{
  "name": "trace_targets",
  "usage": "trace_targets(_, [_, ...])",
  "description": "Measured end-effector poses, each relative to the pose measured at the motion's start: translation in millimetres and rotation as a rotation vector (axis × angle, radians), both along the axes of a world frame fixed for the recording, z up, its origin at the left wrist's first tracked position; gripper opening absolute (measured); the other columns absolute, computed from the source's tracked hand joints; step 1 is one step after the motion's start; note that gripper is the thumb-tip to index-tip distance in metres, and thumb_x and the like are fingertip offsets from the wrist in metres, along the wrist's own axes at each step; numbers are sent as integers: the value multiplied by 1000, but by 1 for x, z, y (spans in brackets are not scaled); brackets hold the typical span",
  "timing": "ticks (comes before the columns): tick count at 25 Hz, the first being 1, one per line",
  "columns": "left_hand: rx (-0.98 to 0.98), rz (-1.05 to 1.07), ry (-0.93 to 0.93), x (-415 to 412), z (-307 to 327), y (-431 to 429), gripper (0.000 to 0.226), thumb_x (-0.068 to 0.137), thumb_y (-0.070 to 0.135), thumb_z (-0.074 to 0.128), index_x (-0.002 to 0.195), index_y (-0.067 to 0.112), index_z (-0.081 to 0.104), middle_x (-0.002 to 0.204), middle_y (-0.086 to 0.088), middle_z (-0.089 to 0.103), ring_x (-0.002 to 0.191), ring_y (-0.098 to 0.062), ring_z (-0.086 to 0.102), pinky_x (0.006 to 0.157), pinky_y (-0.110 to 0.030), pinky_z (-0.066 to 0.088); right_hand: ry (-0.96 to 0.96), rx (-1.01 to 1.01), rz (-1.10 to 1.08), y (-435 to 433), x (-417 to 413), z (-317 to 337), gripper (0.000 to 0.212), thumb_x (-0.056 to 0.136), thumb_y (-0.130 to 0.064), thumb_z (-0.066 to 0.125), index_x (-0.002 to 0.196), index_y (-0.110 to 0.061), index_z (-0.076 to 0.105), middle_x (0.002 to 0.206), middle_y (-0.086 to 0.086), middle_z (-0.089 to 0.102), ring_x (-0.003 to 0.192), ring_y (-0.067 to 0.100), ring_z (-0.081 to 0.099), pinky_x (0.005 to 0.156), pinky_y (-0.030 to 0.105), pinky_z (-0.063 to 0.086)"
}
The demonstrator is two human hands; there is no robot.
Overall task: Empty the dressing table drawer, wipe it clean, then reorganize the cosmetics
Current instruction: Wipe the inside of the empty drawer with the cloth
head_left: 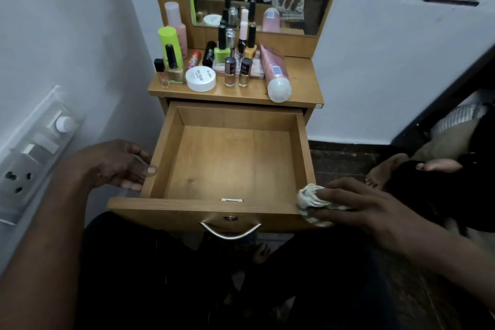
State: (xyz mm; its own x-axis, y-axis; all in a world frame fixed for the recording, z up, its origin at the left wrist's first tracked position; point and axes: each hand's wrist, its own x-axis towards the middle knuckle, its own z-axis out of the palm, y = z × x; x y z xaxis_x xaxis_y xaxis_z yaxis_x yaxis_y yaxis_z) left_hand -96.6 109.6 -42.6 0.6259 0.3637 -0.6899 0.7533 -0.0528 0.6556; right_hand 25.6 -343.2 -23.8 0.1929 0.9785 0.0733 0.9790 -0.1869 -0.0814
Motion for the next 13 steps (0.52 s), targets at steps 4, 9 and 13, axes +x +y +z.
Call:
trace_targets(4, [48, -21, 15, 0, 8, -5, 28, 80, -5, 73, 104, -1, 62, 82, -16, 68, 68, -26, 66, 54, -32, 61, 134, 90, -139, 9, 15, 30, 50, 104, -45, 28, 117, -25, 72, 131, 4, 61, 111, 22, 57, 87, 36, 47])
trace_targets(9, [240, -51, 95, 13, 14, -27, 13, 89, -6, 63, 102, -5, 62, 90, -23, 66, 77, -34, 66, 57, -40, 59, 305, 206, -192, 87, 0, 8, 40, 90, -2, 61, 124, -21, 69, 123, 3, 65, 101, 14, 62, 82, 12, 45])
trace_targets(13, [350, 46, 30, 11, 0, -36, 15, 93, 9, 65, 101, -3, 64, 100, -24, 67, 91, -39, 66, 78, -50, 58, 600, 131, -132, 174, -7, -15, 38, 91, -1, 62, 124, -19, 69, 125, 2, 66, 108, 7, 59, 88, 2, 36])
